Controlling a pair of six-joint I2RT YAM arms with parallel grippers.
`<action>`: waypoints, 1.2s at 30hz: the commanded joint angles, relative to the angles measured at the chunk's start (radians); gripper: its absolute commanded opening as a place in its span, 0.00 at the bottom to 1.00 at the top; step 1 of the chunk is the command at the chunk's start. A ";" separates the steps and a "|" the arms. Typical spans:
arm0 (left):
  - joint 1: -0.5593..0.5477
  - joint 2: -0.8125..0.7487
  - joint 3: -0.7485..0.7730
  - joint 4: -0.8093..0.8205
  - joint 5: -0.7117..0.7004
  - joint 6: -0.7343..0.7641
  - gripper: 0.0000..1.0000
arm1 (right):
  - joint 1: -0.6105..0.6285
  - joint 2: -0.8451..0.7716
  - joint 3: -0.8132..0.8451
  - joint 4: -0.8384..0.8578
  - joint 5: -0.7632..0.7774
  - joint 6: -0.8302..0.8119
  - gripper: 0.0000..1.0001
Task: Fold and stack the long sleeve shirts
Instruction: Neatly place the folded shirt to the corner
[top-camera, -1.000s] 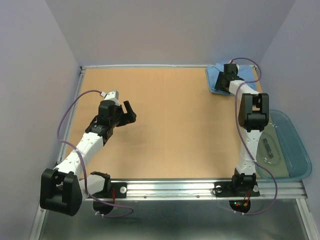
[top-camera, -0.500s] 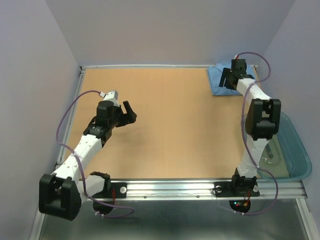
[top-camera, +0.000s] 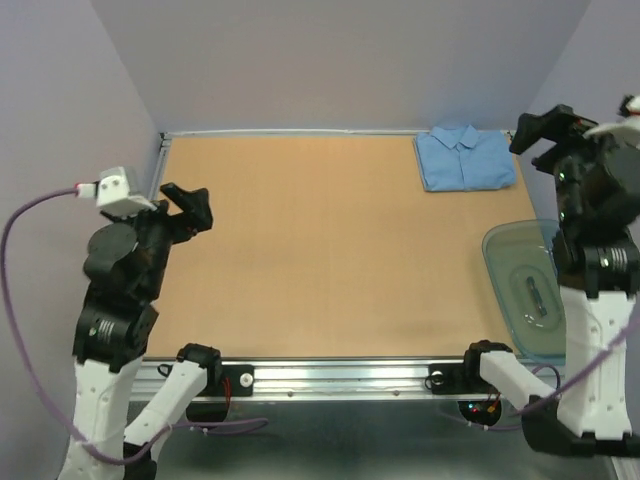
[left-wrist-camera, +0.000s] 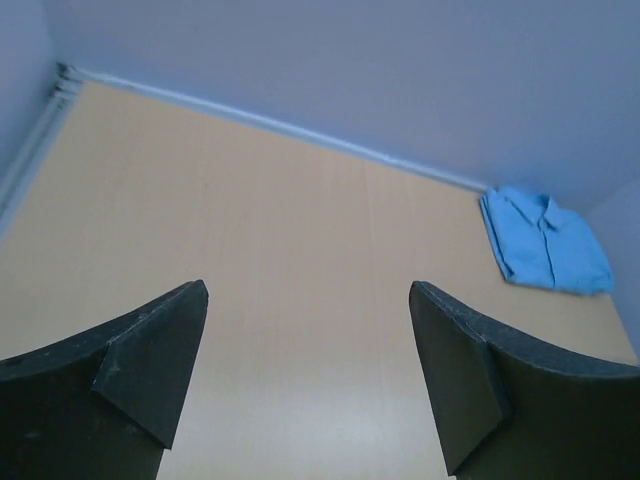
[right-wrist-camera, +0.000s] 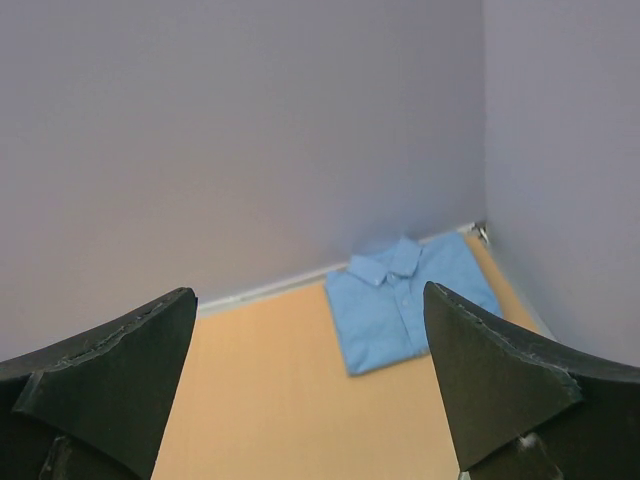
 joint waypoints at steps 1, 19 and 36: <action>0.004 -0.086 0.147 -0.172 -0.217 0.054 0.94 | -0.005 -0.195 -0.080 -0.063 -0.003 0.027 1.00; 0.004 -0.711 -0.118 -0.125 -0.407 0.051 0.99 | 0.075 -0.888 -0.543 -0.091 0.119 -0.093 1.00; 0.003 -0.729 -0.239 -0.006 -0.418 0.040 0.99 | 0.077 -0.913 -0.643 -0.085 0.097 -0.088 1.00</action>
